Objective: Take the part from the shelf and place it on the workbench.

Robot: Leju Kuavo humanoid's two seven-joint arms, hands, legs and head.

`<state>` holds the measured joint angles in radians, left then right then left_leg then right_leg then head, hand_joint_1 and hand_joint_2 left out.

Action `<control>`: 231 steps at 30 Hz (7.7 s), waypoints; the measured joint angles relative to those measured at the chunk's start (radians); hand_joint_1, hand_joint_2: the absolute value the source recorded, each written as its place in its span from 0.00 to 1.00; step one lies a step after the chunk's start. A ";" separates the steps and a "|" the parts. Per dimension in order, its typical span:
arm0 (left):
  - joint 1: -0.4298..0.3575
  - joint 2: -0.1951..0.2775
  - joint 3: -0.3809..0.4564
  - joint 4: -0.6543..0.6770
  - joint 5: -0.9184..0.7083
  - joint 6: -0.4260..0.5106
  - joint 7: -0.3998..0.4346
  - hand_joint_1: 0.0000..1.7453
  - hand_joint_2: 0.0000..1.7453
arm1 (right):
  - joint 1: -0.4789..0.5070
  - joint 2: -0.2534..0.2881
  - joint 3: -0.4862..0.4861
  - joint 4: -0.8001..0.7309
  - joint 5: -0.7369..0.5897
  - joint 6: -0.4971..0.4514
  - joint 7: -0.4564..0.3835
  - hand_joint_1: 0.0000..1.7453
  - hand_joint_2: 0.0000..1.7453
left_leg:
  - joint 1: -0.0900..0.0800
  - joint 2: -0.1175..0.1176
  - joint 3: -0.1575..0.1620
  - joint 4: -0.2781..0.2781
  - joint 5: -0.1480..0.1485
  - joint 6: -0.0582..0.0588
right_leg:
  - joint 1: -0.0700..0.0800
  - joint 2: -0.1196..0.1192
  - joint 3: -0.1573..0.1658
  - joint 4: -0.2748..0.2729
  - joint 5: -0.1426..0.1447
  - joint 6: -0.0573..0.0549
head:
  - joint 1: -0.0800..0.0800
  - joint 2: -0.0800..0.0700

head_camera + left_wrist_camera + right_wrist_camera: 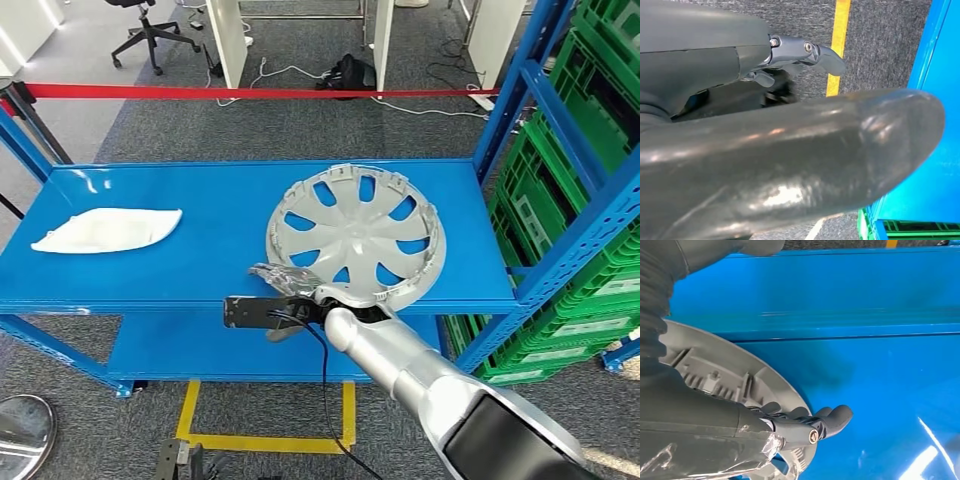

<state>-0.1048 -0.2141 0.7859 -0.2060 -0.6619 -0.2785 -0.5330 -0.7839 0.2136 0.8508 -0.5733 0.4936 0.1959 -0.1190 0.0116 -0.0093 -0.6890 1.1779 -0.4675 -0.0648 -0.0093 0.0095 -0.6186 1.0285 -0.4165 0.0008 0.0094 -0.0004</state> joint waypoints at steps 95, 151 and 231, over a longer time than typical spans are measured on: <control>0.016 -0.001 0.051 0.000 -0.007 0.016 -0.052 0.00 0.00 | -0.015 -0.006 -0.146 0.140 0.427 -0.169 0.339 1.00 1.00 | -0.001 0.002 0.136 -0.165 0.004 0.015 | 0.009 0.003 -0.017 0.003 0.022 0.011 | 0.005 0.000; 0.022 -0.010 0.101 0.000 -0.009 0.063 0.021 0.00 1.00 | 0.044 0.023 -0.281 0.084 0.403 -0.420 0.189 1.00 1.00 | 0.005 0.000 -0.039 0.101 -0.090 0.001 | 0.000 0.002 -0.011 0.006 0.003 0.001 | 0.004 0.000; 0.018 -0.023 0.102 0.000 -0.080 0.129 0.009 0.00 1.00 | 0.733 -0.166 -0.274 -1.388 -0.425 -0.106 -0.524 1.00 1.00 | -0.003 -0.001 0.111 -0.184 0.035 0.054 | 0.001 -0.003 -0.048 0.151 -0.072 0.052 | 0.010 0.000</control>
<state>-0.0872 -0.2370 0.8877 -0.2060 -0.7424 -0.1492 -0.5239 -0.0511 0.0479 0.5764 -1.9615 0.0682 0.0899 -0.6432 0.0090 -0.0102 -0.5779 0.9940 -0.4322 -0.0109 -0.0082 0.0068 -0.6668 1.1793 -0.4886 0.0532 0.0198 -0.0004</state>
